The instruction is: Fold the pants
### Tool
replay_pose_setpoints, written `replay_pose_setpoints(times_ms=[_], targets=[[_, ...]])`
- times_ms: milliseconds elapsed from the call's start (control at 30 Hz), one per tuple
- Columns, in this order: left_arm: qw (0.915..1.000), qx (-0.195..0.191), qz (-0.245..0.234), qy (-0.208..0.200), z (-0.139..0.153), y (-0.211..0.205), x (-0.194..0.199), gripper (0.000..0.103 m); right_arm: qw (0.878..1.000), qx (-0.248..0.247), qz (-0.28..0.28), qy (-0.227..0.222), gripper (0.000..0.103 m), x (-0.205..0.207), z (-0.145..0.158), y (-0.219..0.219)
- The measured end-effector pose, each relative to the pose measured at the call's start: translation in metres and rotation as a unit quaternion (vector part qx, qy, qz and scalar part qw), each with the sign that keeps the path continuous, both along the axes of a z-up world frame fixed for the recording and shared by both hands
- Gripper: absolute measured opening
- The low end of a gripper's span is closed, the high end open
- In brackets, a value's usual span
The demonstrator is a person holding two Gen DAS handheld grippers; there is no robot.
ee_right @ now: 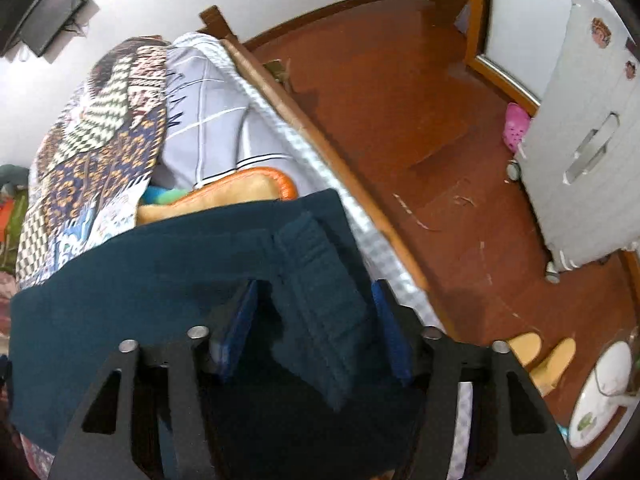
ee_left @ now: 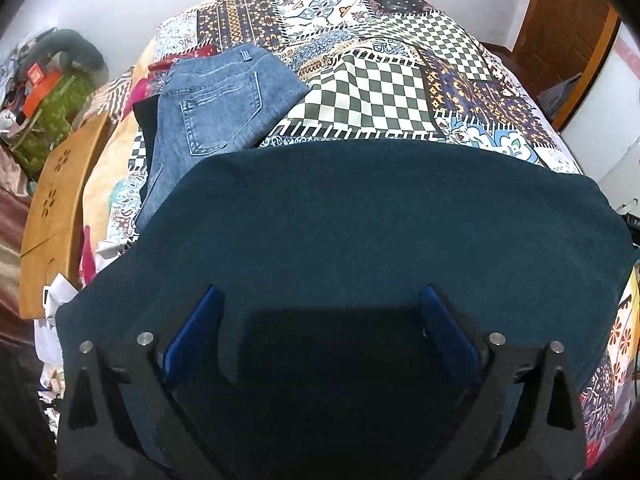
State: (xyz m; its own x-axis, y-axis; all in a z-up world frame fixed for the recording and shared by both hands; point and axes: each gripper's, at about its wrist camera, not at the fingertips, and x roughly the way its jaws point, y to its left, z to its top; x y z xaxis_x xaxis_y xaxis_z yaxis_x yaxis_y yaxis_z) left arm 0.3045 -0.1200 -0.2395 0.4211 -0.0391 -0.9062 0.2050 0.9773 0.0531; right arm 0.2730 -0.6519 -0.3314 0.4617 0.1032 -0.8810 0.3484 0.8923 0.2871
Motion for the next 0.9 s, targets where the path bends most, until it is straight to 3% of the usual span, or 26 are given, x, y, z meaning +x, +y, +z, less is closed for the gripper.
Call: replay_pose_setpoints(times_ms=[67, 167, 267, 433, 533, 667, 833, 900], targets=[[1.0, 0.0, 0.002, 0.0, 0.0, -0.001, 0.001, 0.101, 1.0, -0.005, 0.005, -0.01, 0.032, -0.002, 0.004, 0.001], [0.9999, 0.008, 0.004, -0.006, 0.002, -0.003, 0.001, 0.101, 0.998, -0.048, 0.024, -0.027, 0.021, 0.0, 0.015, 0.011], [0.9995, 0.024, 0.007, -0.019, 0.005, -0.004, -0.001, 0.101, 0.99, -0.121, 0.033, -0.061, 0.019, 0.0, 0.034, 0.022], [0.9986, 0.036, 0.02, -0.034, 0.013, 0.002, 0.0, 0.101, 0.987, -0.126, 0.001, -0.099, 0.018, 0.001, 0.052, 0.007], [0.9982, 0.034, 0.029, -0.039, 0.018, 0.009, 0.001, 0.101, 0.989, -0.129, 0.006, -0.068, 0.021, 0.012, 0.034, 0.005], [0.9976, 0.037, 0.035, -0.046, 0.025, 0.019, 0.001, 0.101, 0.993, -0.116, -0.018, -0.015, 0.038, 0.017, 0.019, 0.0], [0.9974, 0.04, 0.034, -0.049, 0.029, 0.022, 0.002, 0.101, 0.99, -0.131, -0.033, -0.028, 0.042, 0.0, 0.045, 0.001], [0.9979, 0.035, 0.031, -0.045, 0.028, 0.02, 0.003, 0.101, 0.993, -0.107, -0.023, -0.046, 0.052, -0.006, 0.057, 0.008]])
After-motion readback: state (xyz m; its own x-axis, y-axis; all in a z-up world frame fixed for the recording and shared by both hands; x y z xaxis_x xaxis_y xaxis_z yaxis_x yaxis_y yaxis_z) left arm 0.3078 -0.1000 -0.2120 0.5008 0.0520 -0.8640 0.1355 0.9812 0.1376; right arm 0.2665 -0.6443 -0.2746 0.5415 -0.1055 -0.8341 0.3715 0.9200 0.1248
